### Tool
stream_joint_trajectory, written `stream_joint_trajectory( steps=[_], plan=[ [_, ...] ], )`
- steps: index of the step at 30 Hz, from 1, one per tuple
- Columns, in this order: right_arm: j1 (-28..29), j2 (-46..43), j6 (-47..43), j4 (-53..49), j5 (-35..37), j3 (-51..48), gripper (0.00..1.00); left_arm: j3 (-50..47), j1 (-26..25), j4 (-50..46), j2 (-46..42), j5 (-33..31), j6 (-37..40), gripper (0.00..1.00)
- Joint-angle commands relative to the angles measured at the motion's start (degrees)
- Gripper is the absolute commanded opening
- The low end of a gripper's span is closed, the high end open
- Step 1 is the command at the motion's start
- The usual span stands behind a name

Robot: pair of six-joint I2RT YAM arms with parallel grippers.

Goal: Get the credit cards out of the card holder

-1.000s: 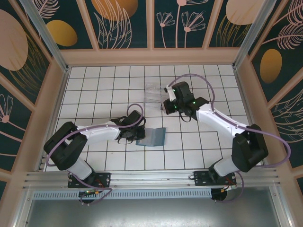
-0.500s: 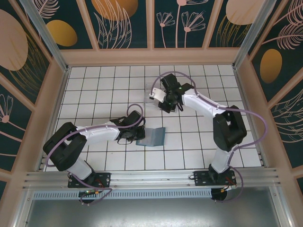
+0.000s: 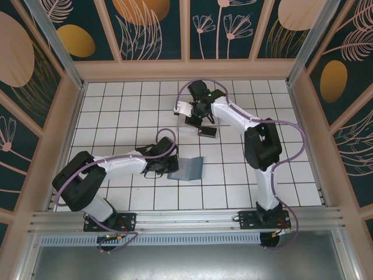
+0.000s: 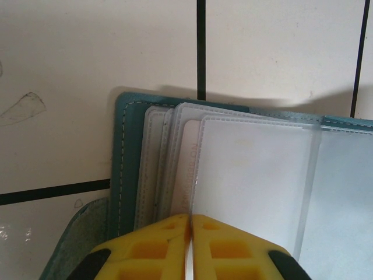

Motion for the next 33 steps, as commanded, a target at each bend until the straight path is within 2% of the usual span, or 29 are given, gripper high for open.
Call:
stream_joint_trajectory(
  steps=[1,13,25,33],
  plan=[
    [-0.42,2.3,-2.36,-3.26,-0.86,2.95,0.0,-2.37,0.23,-5.72,0.53,-1.8,0.8,0.11],
    [-0.63,5.83,-2.44,-10.39,-0.41,5.39,0.0,-2.03,0.28,-5.75,0.62,-1.76,0.67,0.11],
    [-0.31,6.29,-0.92,-12.62,1.82,4.59,0.0,-1.63,0.21,-5.73,0.77,-1.63,0.4,0.1],
    [0.84,8.86,-1.23,-11.26,4.4,6.44,0.15,-1.52,0.23,-5.8,0.8,-1.54,0.09,0.1]
  ],
)
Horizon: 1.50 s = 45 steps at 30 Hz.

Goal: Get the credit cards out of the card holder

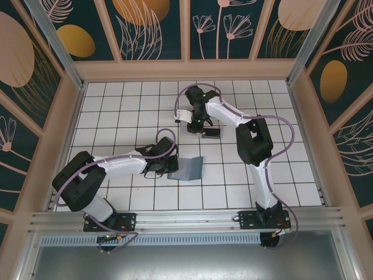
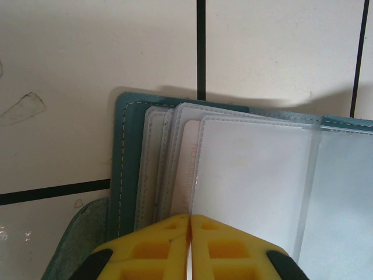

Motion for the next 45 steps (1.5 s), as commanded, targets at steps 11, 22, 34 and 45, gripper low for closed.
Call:
stream_joint_trajectory(
  steps=[11,22,34,45],
  plan=[
    [0.98,-2.26,0.76,4.24,8.83,-1.22,0.26,-1.08,0.22,-6.0,1.12,-1.61,0.2,0.1],
    [3.3,-13.77,9.71,15.22,15.29,-9.78,0.35,-0.85,0.23,-6.18,-0.38,-2.23,0.08,0.1],
    [6.35,-23.85,53.78,20.33,12.43,-18.84,0.29,-0.37,0.22,-5.78,-6.18,-4.95,-0.94,0.12],
    [16.0,-23.29,80.73,12.04,12.69,-27.24,0.3,-0.98,0.31,-6.63,-7.88,-7.25,-0.67,0.1]
  ],
)
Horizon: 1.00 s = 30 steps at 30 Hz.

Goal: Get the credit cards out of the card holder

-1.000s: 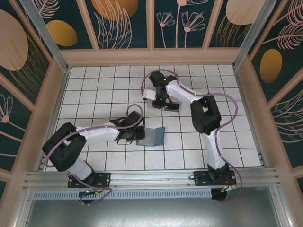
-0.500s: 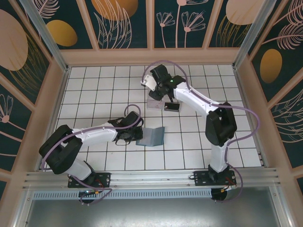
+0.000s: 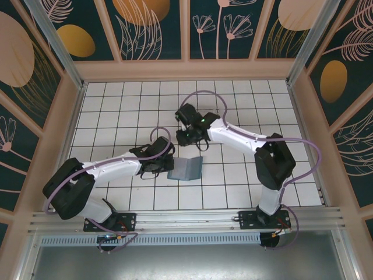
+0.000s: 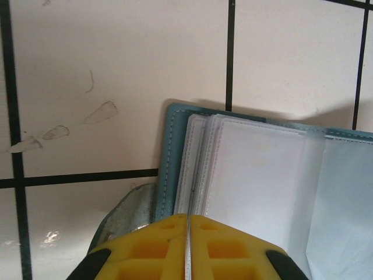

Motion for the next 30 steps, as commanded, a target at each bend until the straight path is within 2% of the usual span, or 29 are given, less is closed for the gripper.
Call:
stream_joint_trajectory(
  steps=[1,7,14,17,18,30],
  plan=[
    [2.32,-0.92,11.61,-3.79,2.33,-2.77,0.31,-0.62,0.32,-1.4,-1.7,-1.47,-0.17,0.1],
    [3.56,-2.62,17.92,-0.61,-0.97,-9.21,0.36,-3.69,0.26,2.07,-2.06,0.78,-1.68,0.1],
    [6.21,0.11,19.07,-0.52,-1.42,-8.79,0.47,-7.88,0.3,6.55,-2.47,2.66,-4.22,0.09],
    [7.29,2.14,18.69,-1.62,0.08,-6.92,0.61,-8.71,0.3,7.44,-2.05,3.09,-4.45,0.1],
    [7.6,2.93,18.67,-2.11,0.45,-6.29,0.62,-8.97,0.26,7.71,-2.05,3.31,-4.55,0.09],
    [8.42,8.64,19.45,-2.31,0.8,-2.37,0.64,-10.82,0.34,8.87,-2.55,3.61,-4.5,0.1]
  ],
)
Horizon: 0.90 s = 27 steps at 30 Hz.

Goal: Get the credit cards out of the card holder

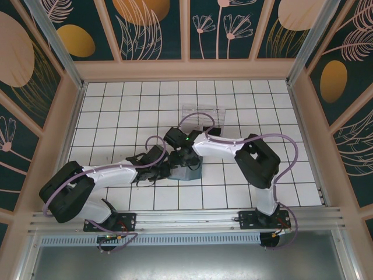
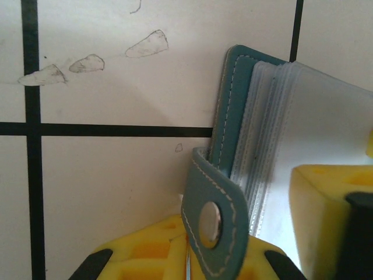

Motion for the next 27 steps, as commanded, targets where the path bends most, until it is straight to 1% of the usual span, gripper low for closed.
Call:
stream_joint_trajectory(
  steps=[1,5,7,10,14,16,23,27],
  plan=[
    [0.62,1.6,1.47,-1.69,1.94,2.1,0.64,-1.09,0.35,0.65,-0.56,0.85,-0.56,0.09],
    [0.75,2.51,1.3,-3.11,3.82,1.98,0.62,-1.07,0.33,0.5,-0.78,0.77,-0.44,0.09],
    [0.82,2.73,1.12,-3.58,4.34,1.62,0.6,-0.98,0.33,0.48,-0.78,0.83,-0.37,0.09],
    [0.82,2.77,0.78,-3.94,4.99,0.99,0.53,-0.85,0.32,0.3,-0.67,0.87,-0.33,0.1],
    [0.79,2.13,0.58,-3.68,5.23,-0.14,0.41,-0.49,0.37,-0.2,-0.74,0.66,-0.38,0.1],
    [0.84,1.65,0.49,-3.26,5.11,-0.7,0.37,-0.2,0.32,-0.53,-0.64,0.67,-0.31,0.1],
    [0.64,-1.47,0.51,1.43,3.49,-3.94,0.28,2.5,0.32,-2.15,-0.27,0.84,0.59,0.09],
    [0.45,-3.97,1.31,6.32,2.46,-6.94,0.27,4.15,0.34,-3.23,-0.59,1.06,0.67,0.1]
  ],
)
